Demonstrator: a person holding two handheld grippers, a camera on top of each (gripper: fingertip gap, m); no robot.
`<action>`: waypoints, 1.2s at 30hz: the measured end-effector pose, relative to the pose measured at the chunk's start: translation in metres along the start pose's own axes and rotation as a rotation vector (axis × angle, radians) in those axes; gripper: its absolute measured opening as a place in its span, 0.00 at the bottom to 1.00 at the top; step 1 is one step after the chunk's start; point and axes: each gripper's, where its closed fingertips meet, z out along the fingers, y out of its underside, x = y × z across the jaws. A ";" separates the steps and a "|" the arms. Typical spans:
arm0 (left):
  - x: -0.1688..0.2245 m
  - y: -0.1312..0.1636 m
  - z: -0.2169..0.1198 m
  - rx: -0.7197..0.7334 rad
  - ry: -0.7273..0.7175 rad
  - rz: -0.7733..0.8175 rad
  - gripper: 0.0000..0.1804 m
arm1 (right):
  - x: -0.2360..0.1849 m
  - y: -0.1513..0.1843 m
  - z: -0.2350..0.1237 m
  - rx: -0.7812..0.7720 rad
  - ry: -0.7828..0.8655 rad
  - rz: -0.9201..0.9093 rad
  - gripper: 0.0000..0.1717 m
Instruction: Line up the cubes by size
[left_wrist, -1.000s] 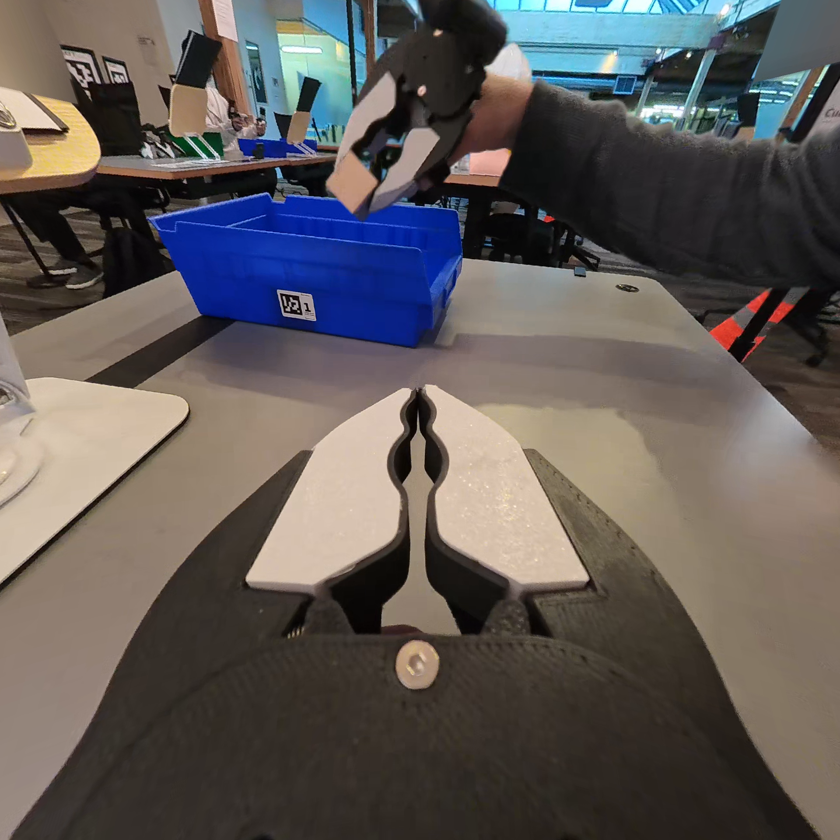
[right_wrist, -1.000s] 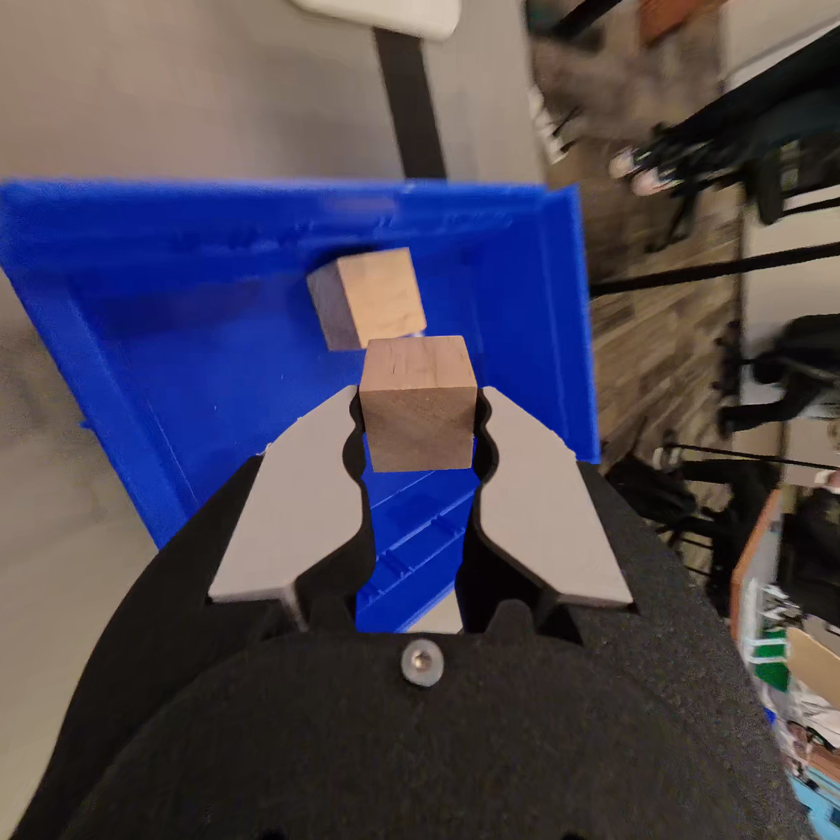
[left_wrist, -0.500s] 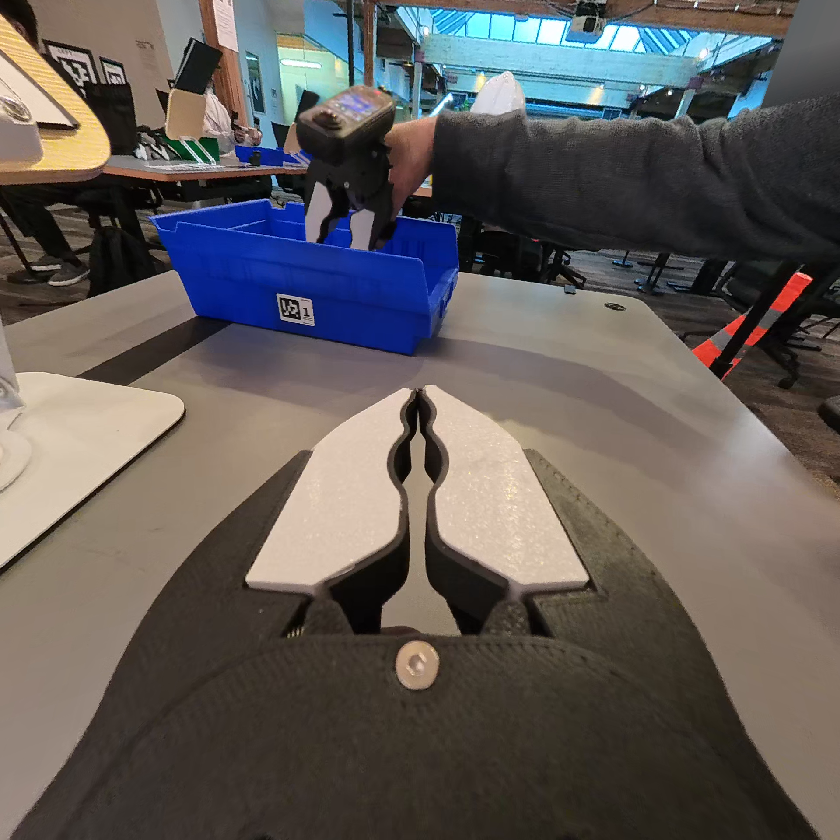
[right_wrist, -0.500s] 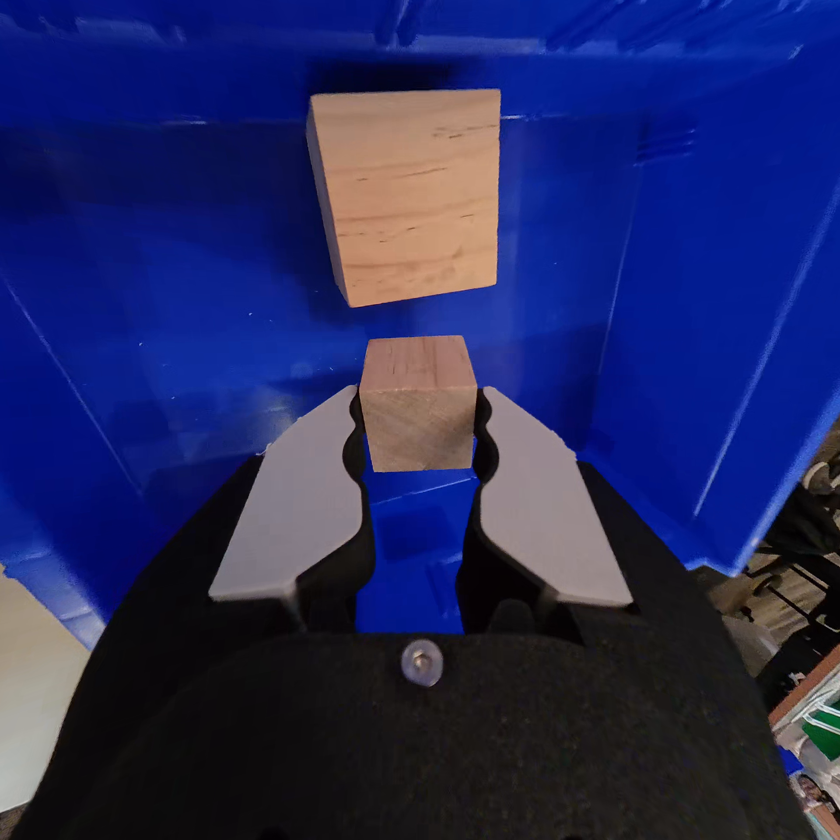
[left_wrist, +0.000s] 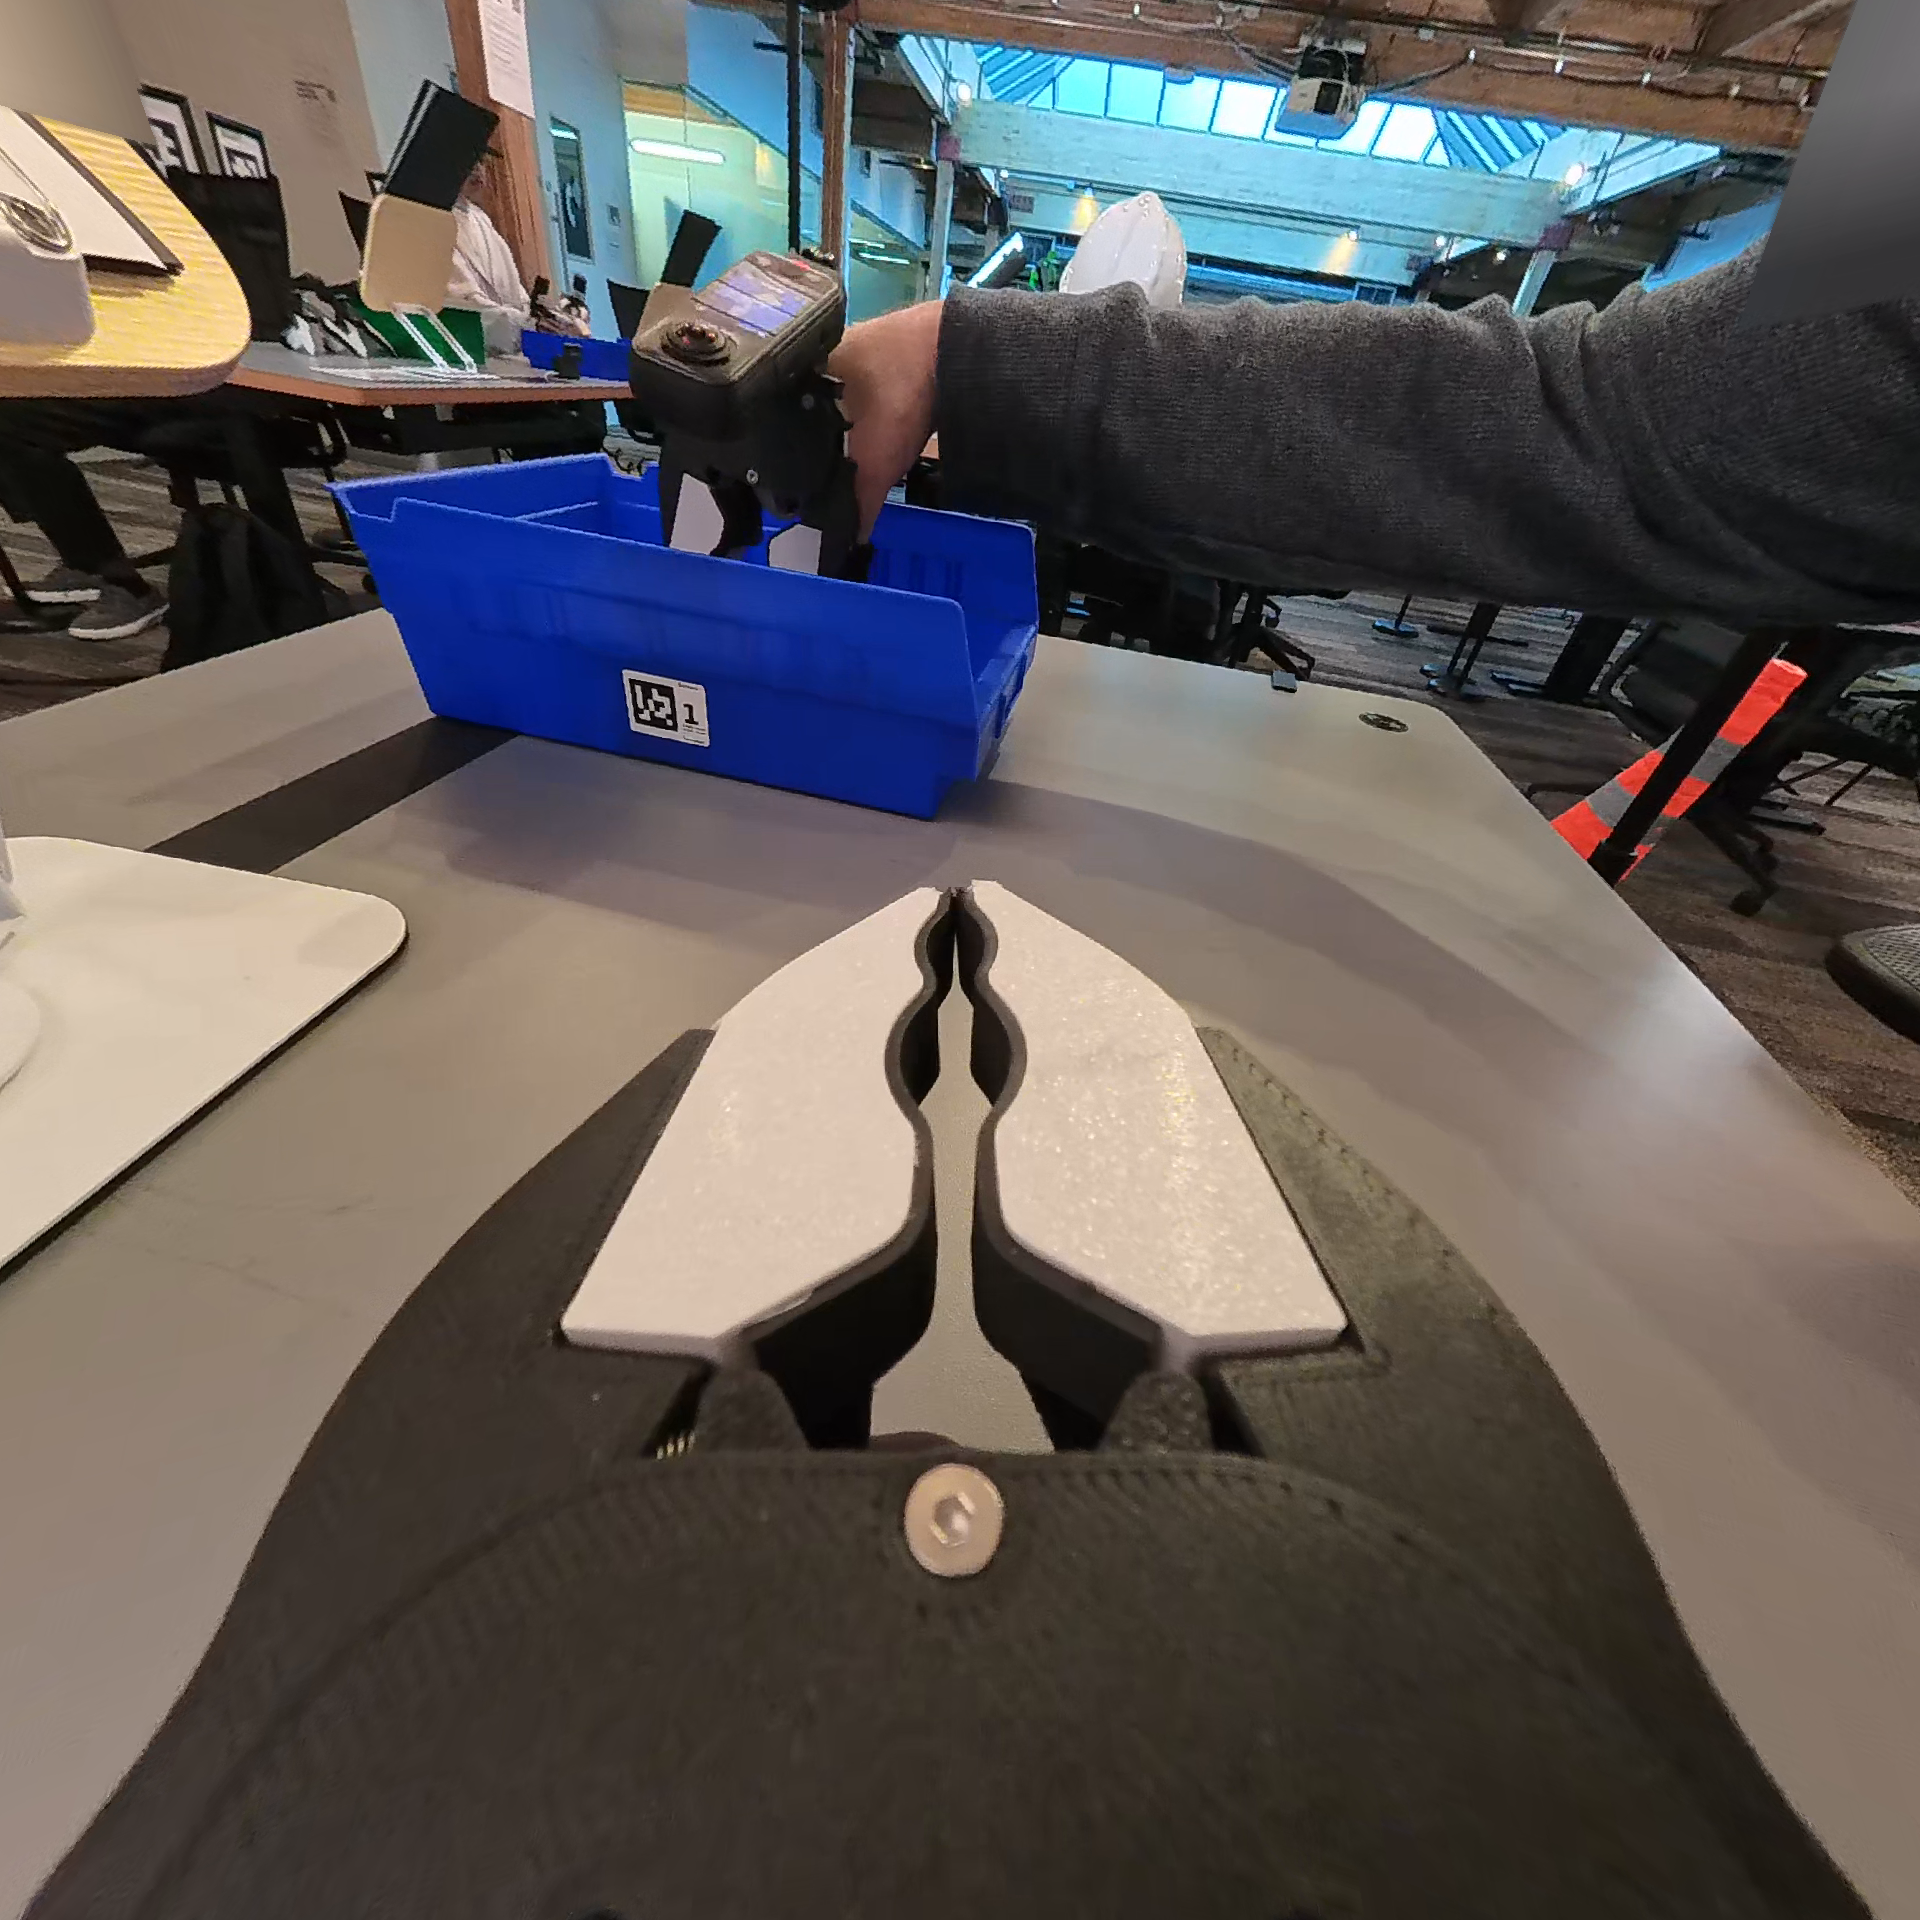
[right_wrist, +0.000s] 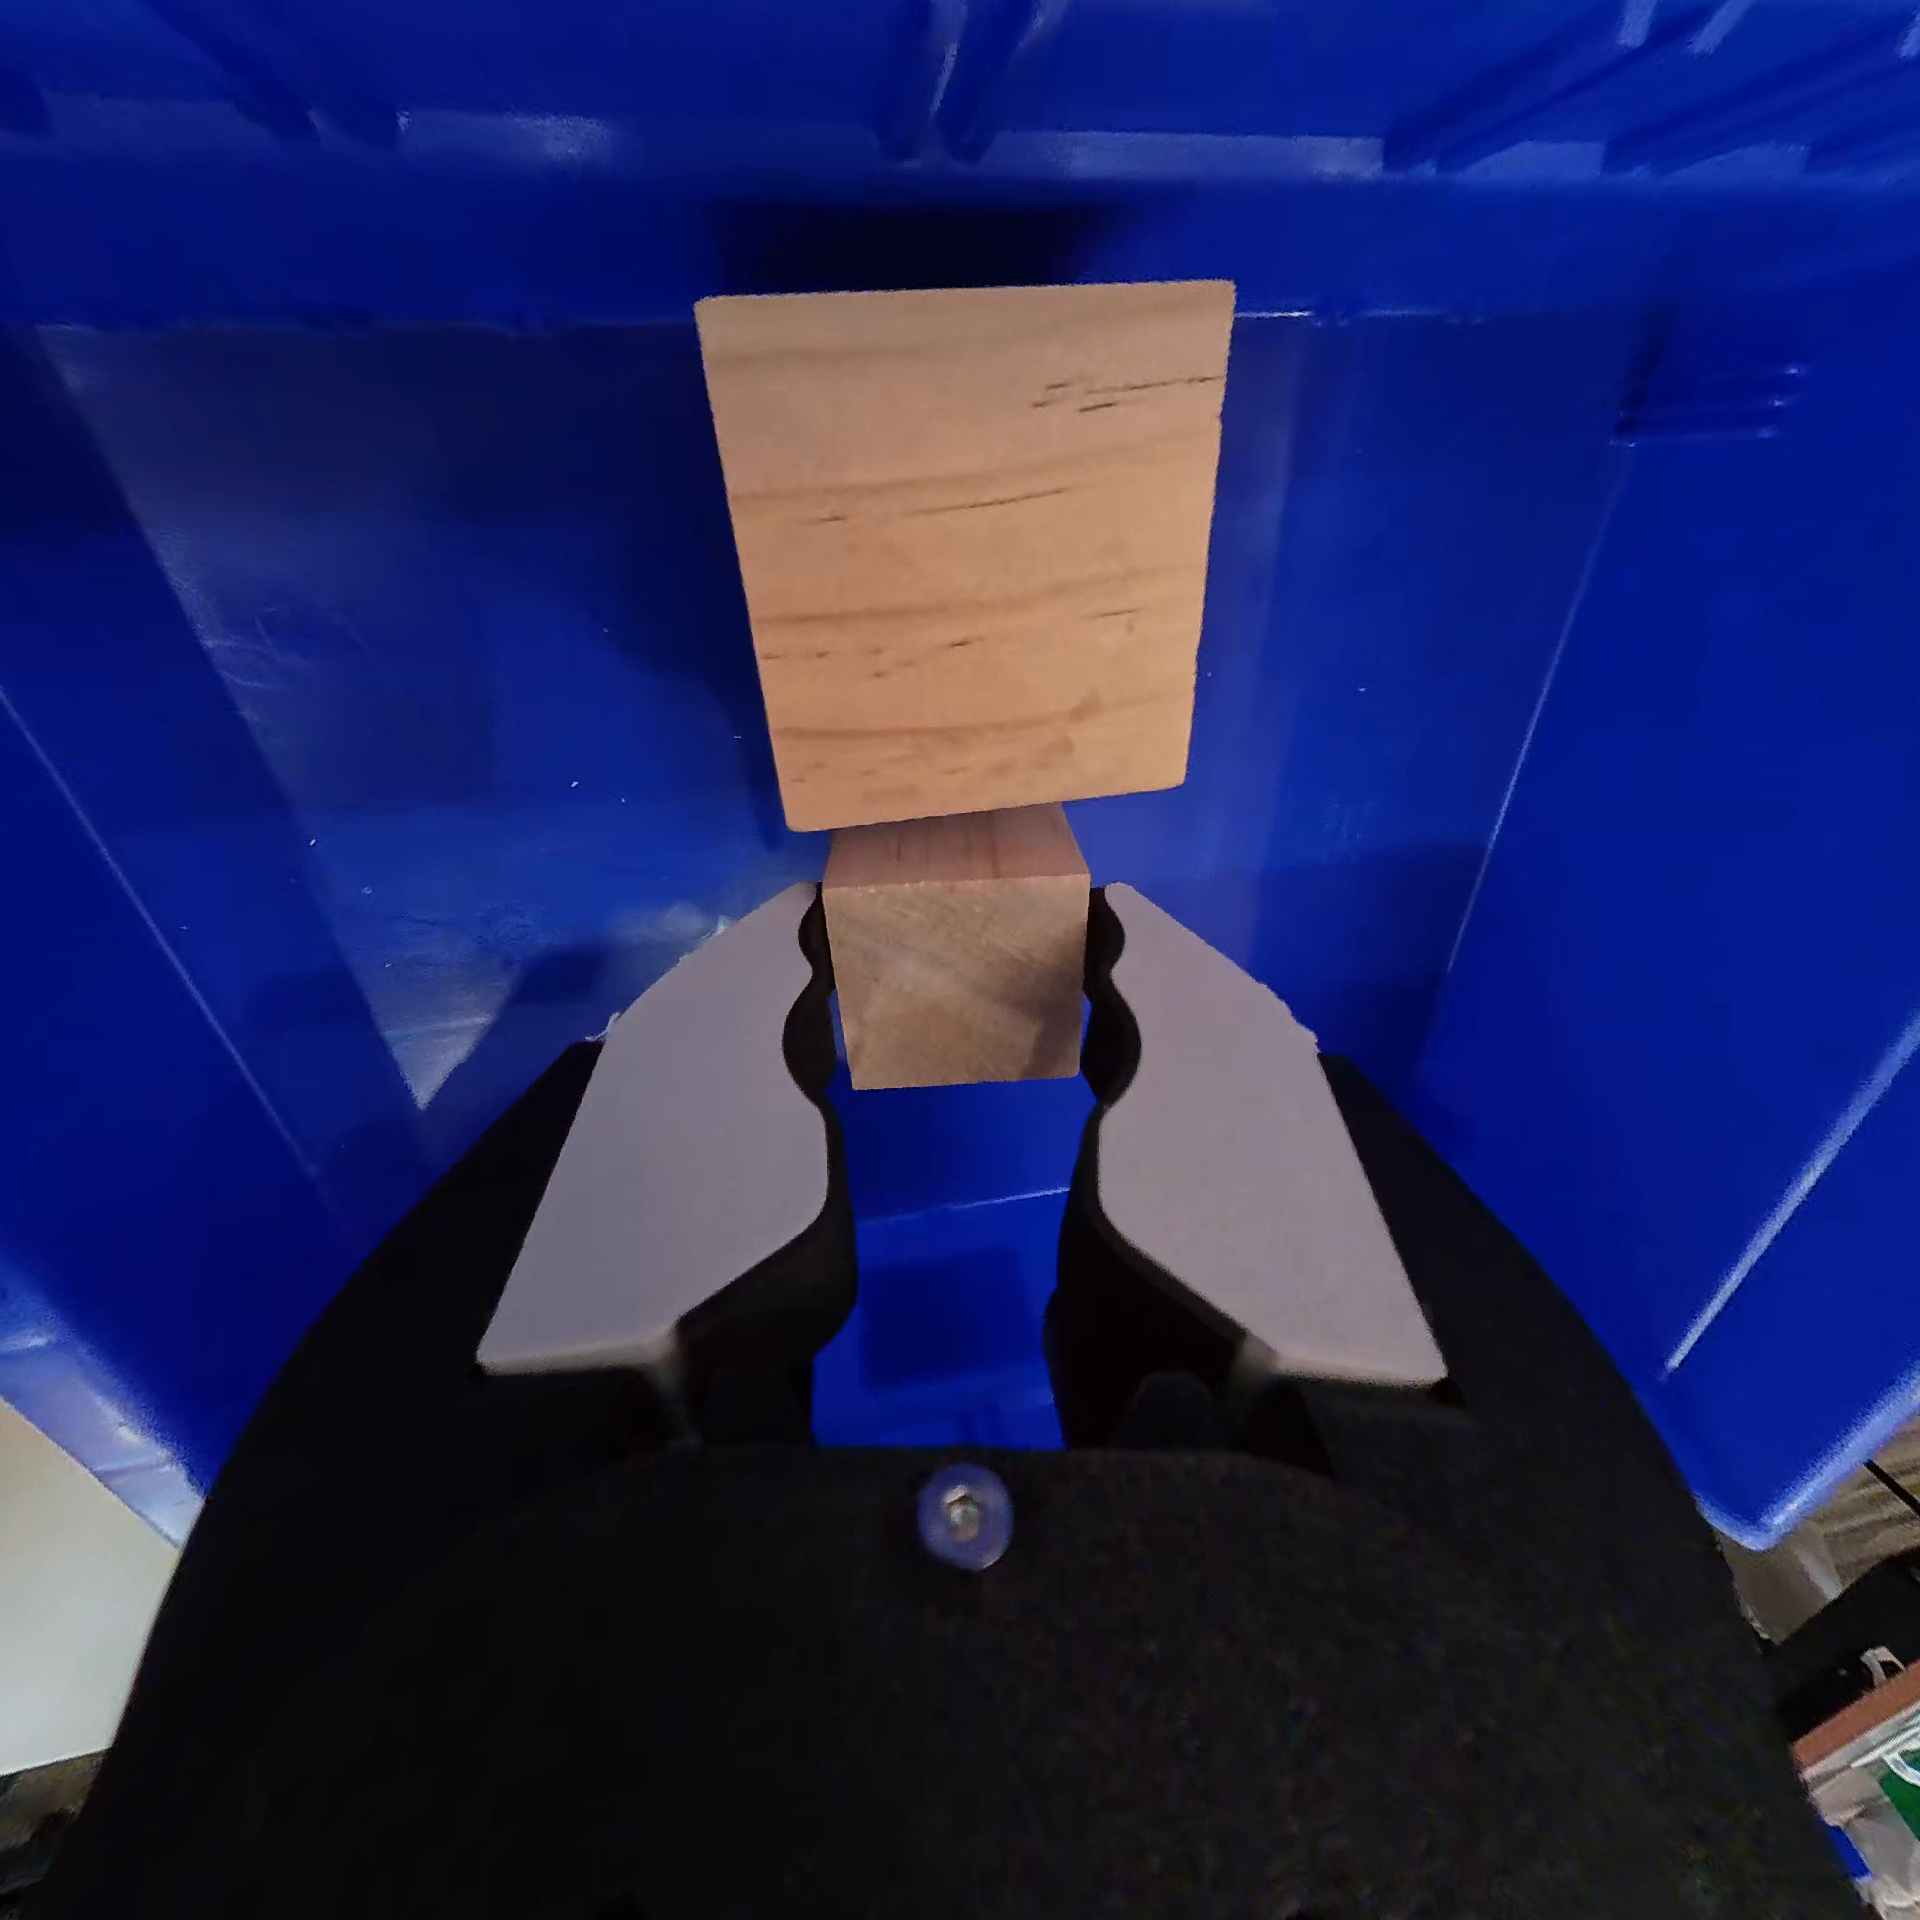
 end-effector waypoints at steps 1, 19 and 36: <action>0.000 0.000 0.000 0.000 0.001 -0.001 0.00 | 0.000 0.000 0.000 0.000 -0.002 -0.002 0.26; 0.000 0.000 0.000 0.002 0.014 -0.012 0.00 | 0.005 -0.002 -0.001 0.031 0.011 0.005 0.32; -0.001 0.000 0.000 0.003 0.008 -0.012 0.02 | -0.061 -0.084 -0.193 0.435 0.628 0.053 0.23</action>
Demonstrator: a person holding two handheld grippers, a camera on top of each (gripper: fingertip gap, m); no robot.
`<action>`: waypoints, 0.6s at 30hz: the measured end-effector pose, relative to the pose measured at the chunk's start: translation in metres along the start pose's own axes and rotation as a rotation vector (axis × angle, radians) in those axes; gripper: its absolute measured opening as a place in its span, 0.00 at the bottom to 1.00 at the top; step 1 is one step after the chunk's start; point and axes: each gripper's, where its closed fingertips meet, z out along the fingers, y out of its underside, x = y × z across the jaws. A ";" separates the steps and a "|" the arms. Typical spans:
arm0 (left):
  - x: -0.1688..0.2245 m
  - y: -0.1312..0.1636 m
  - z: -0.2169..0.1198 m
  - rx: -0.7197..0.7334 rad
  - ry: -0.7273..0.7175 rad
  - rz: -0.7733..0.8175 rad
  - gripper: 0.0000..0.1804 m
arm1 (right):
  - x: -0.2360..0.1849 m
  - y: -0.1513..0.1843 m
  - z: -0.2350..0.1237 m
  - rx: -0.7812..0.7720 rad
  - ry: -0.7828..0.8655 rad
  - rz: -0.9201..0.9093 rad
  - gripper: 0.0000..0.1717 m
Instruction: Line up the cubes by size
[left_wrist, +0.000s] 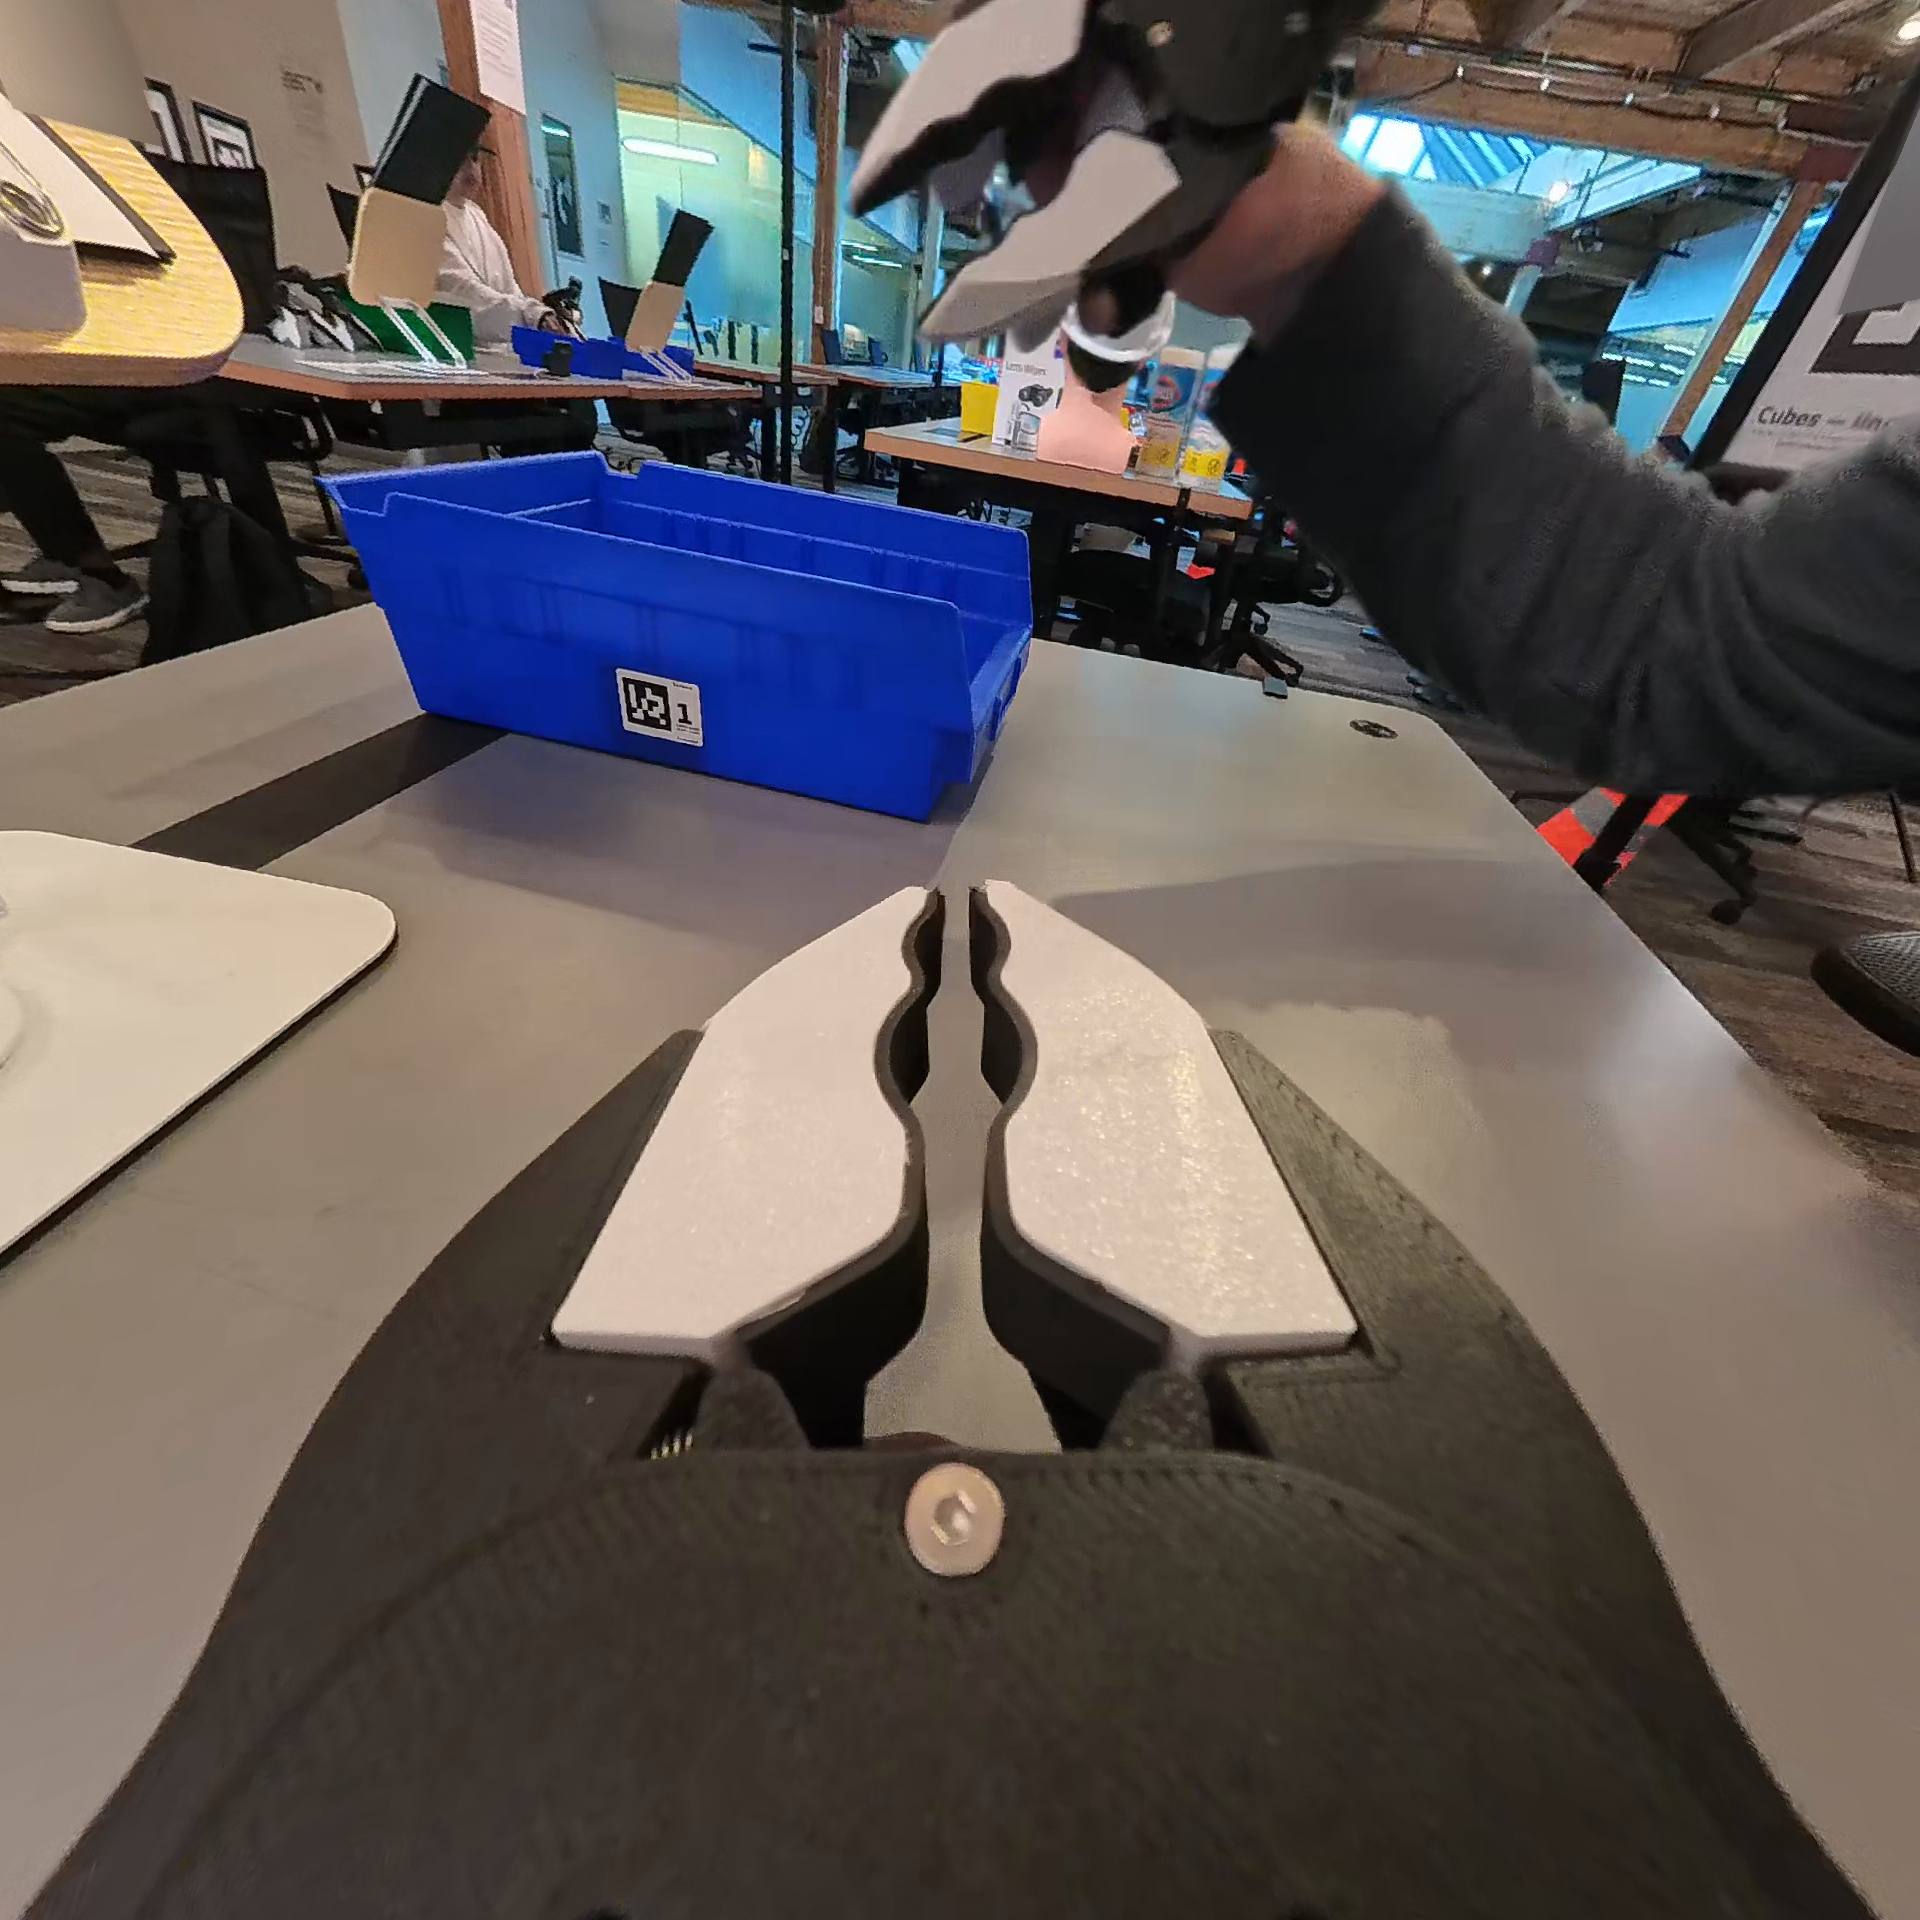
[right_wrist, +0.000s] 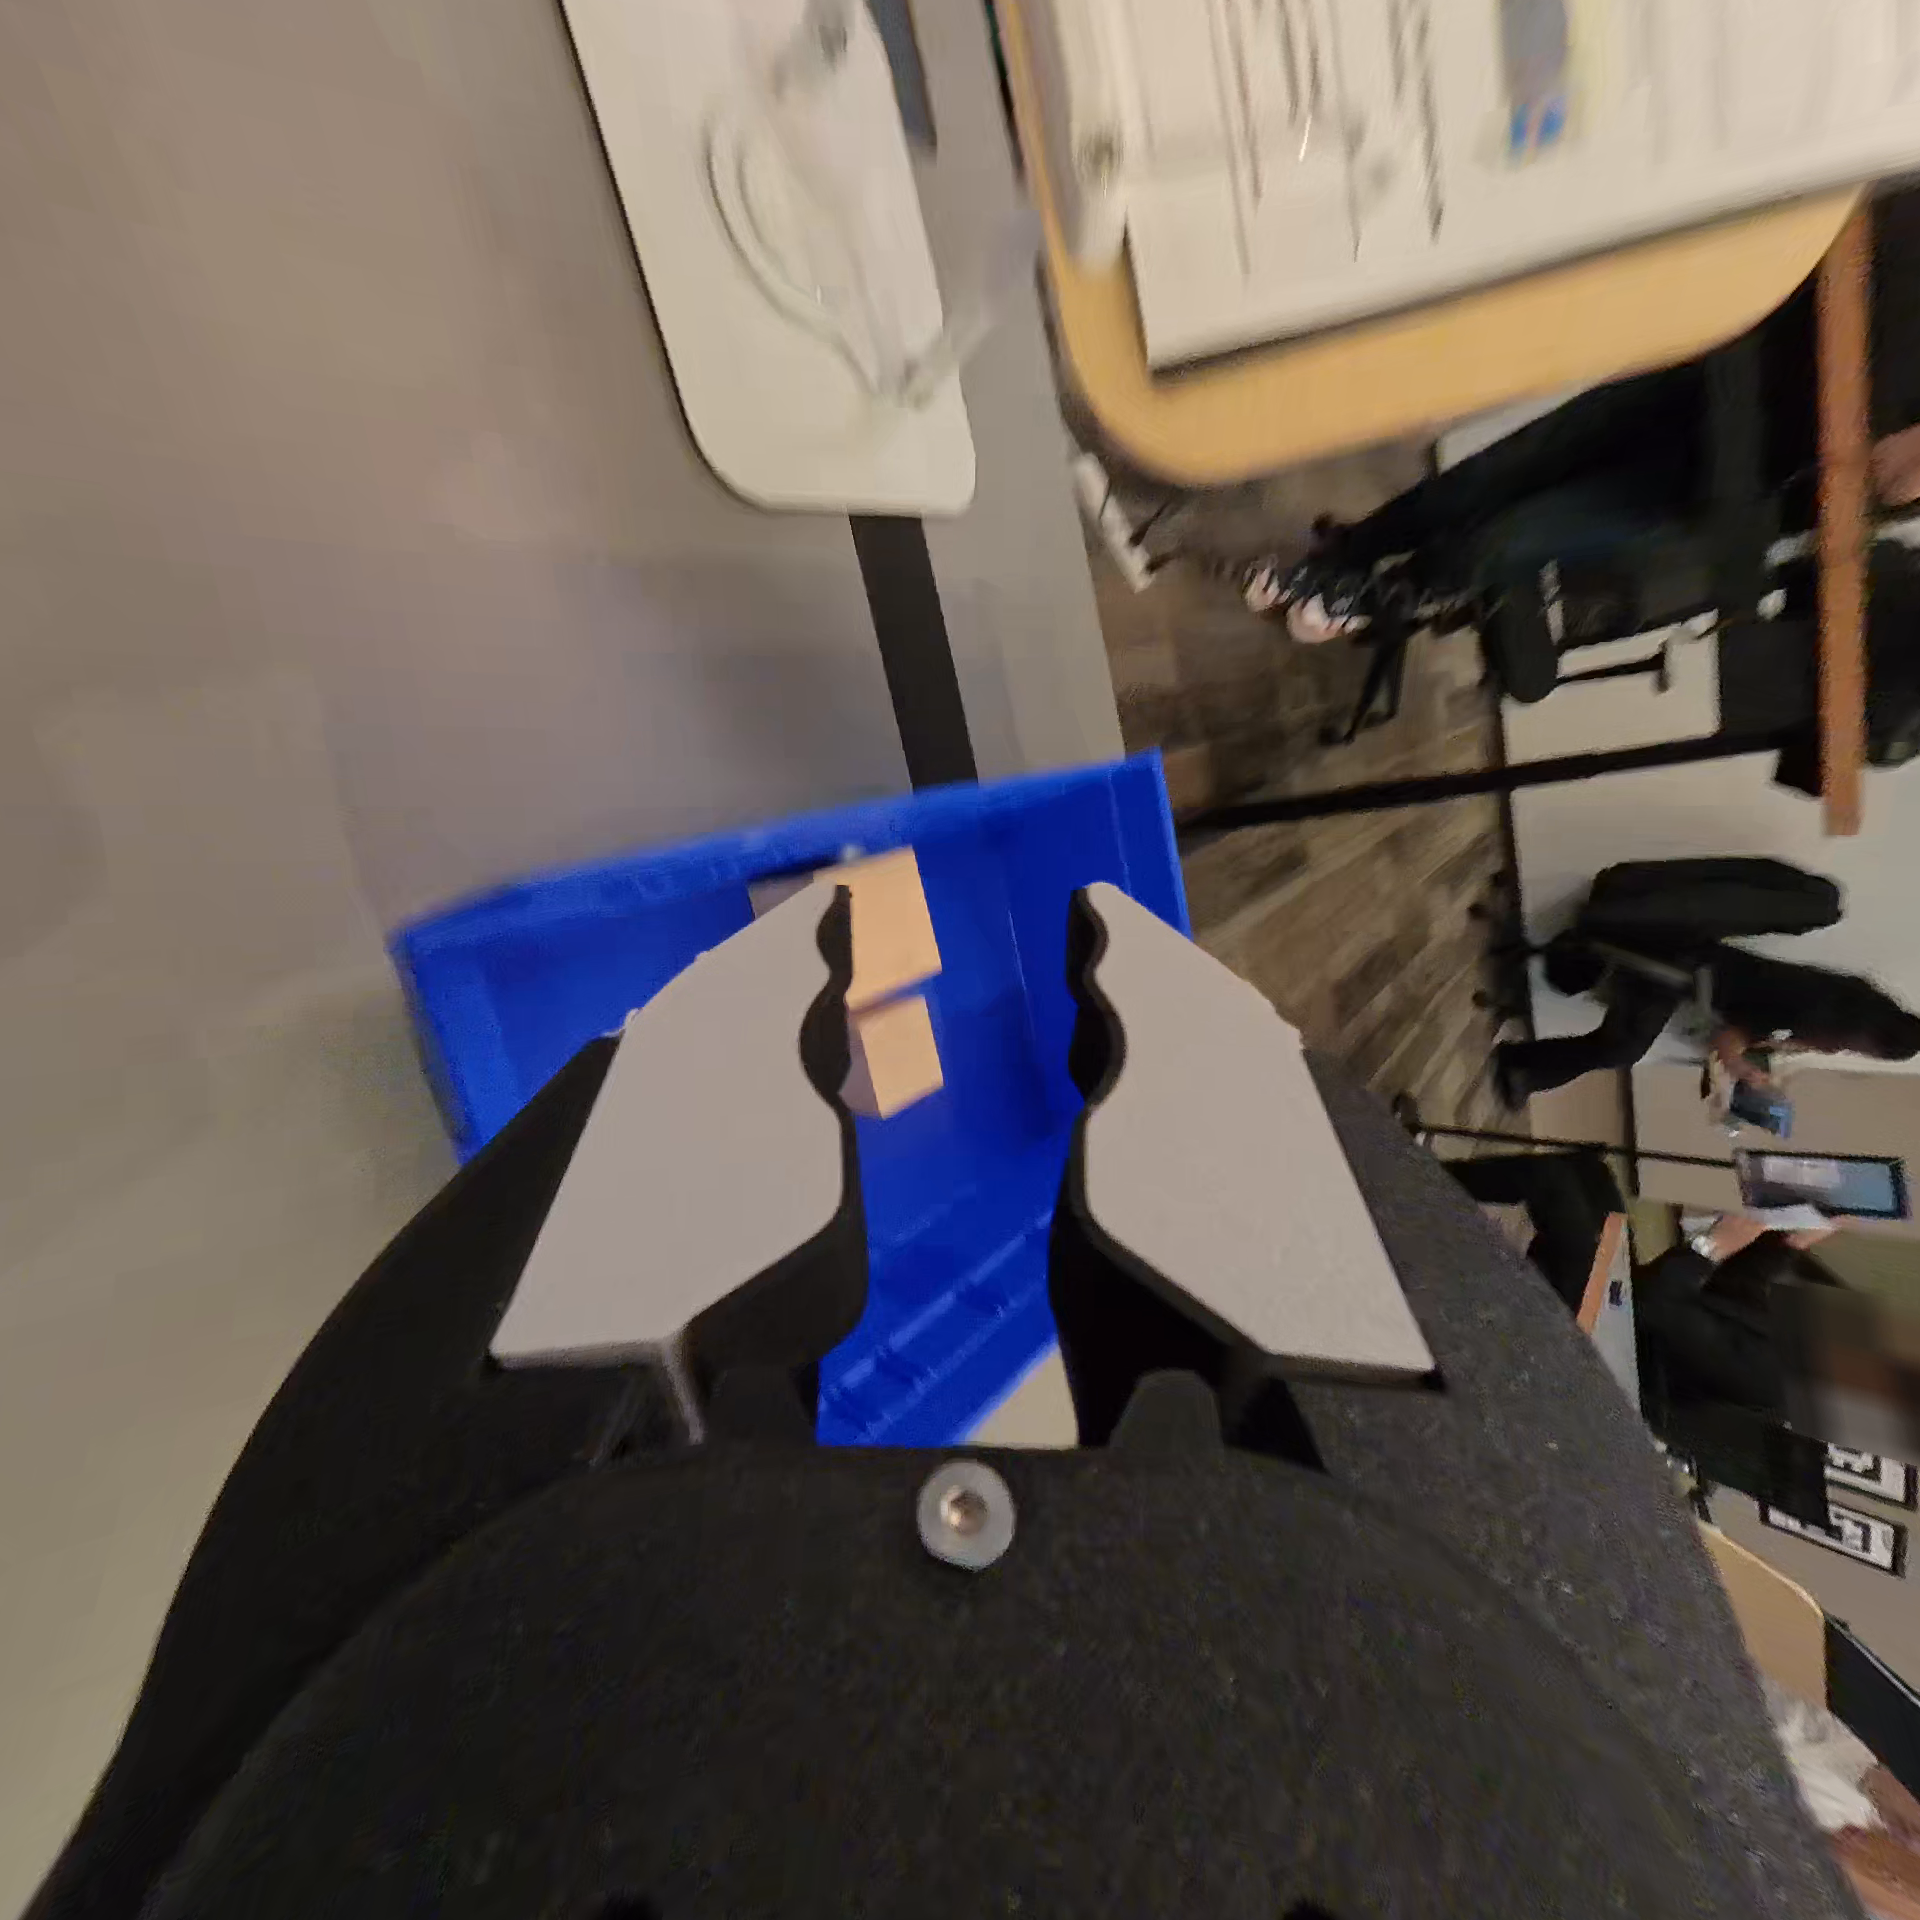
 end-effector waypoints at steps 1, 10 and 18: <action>0.000 0.000 0.000 -0.001 -0.001 0.001 0.02 | -0.009 -0.017 -0.005 0.039 0.022 0.008 0.20; -0.001 0.000 0.000 0.002 -0.010 0.005 0.03 | -0.098 -0.150 0.027 0.436 -0.018 0.289 0.00; -0.002 -0.001 0.000 0.005 -0.013 0.006 0.03 | -0.128 -0.186 0.089 0.644 -0.034 0.662 0.00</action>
